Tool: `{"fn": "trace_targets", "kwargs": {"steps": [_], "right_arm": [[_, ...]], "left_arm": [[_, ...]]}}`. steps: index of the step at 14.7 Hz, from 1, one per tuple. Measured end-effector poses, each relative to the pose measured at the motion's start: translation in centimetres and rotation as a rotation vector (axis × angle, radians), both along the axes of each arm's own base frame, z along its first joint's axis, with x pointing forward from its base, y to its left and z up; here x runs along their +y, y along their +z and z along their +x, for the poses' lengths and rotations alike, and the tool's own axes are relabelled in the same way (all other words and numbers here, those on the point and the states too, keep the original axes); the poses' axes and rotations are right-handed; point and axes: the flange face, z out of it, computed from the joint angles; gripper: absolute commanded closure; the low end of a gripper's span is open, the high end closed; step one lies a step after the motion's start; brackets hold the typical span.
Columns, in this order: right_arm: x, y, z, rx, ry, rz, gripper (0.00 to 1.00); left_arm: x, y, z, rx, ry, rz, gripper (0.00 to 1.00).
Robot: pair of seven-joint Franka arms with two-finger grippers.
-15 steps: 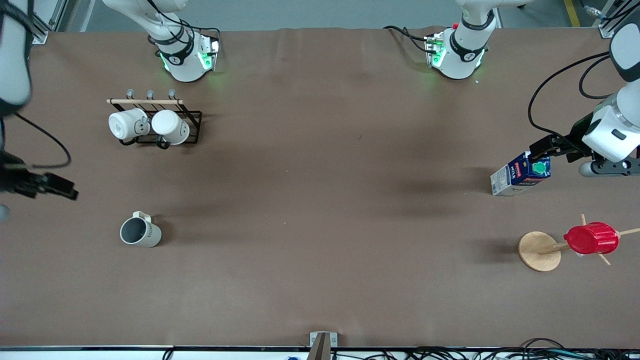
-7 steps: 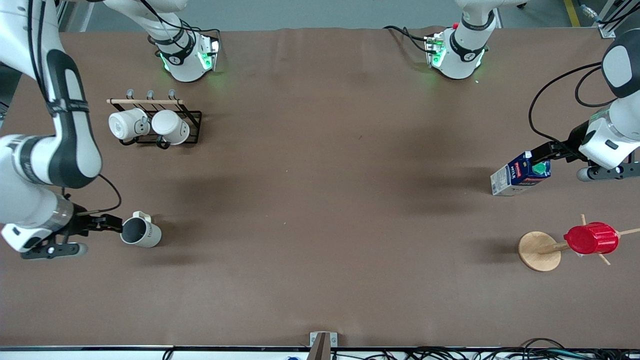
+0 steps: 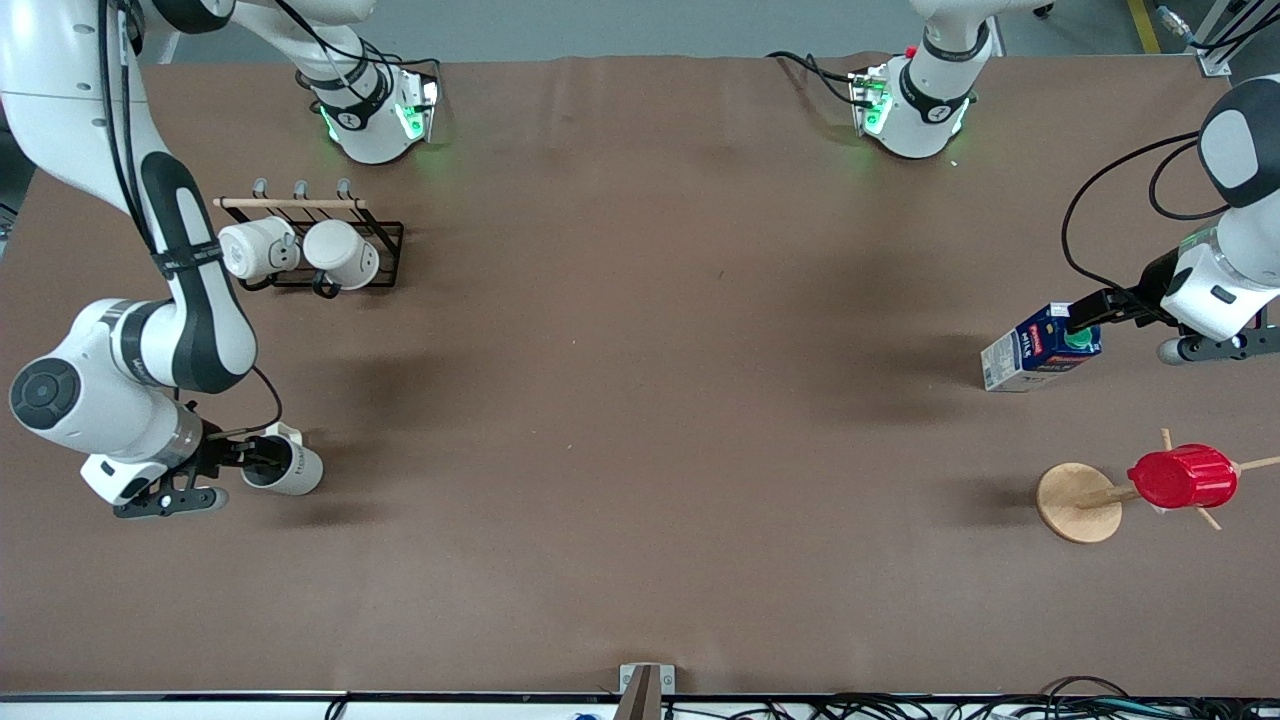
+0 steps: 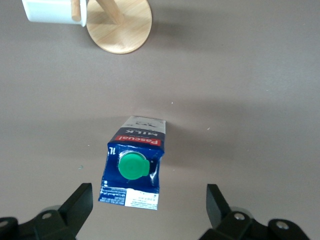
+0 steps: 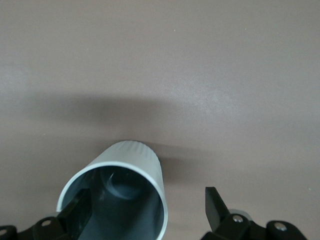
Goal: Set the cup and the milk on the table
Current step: 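Reach the right gripper to the grey mug while the left gripper grasps the carton, then grasp the grey mug with the right gripper and lift it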
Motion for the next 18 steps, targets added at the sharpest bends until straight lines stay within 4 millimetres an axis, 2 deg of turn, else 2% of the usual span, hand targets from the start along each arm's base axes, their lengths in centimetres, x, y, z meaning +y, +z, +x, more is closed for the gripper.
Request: {"fn": "trace_targets", "kwargs": {"steps": [3,5,6,7,8,9,10,18], "right_arm": [[-0.1,-1.9,-0.5,-0.024,0.000,-0.005,0.00],[-0.1,-2.2,-0.7,-0.026,0.000,-0.005,0.07],[-0.1,-2.2,-0.7,-0.026,0.000,-0.005,0.14],[-0.1,-2.2,-0.7,-0.026,0.000,-0.005,0.26],[-0.1,-2.2,-0.7,-0.026,0.001,-0.006,0.51],[-0.1,-2.2,-0.7,-0.026,0.001,-0.006,0.80],[-0.2,-2.2,-0.7,-0.026,0.000,-0.006,0.99],[-0.6,-2.1,-0.7,-0.027,-0.006,-0.007,1.00]], "left_arm": [[0.6,-1.2,-0.5,0.007,0.007,-0.001,0.00],[0.7,-1.8,-0.7,0.011,0.008,-0.001,0.00],[0.6,-2.2,-0.8,0.011,0.008,-0.001,0.00],[0.6,-2.5,-0.9,0.012,0.008,-0.001,0.00],[0.6,-2.8,-1.1,0.016,0.002,0.002,0.00],[0.7,-3.1,-1.2,0.021,-0.012,0.015,0.00],[0.8,-3.4,-1.3,0.027,-0.022,0.028,0.00],[0.8,-6.8,-1.4,0.026,-0.041,0.039,0.00]]}}
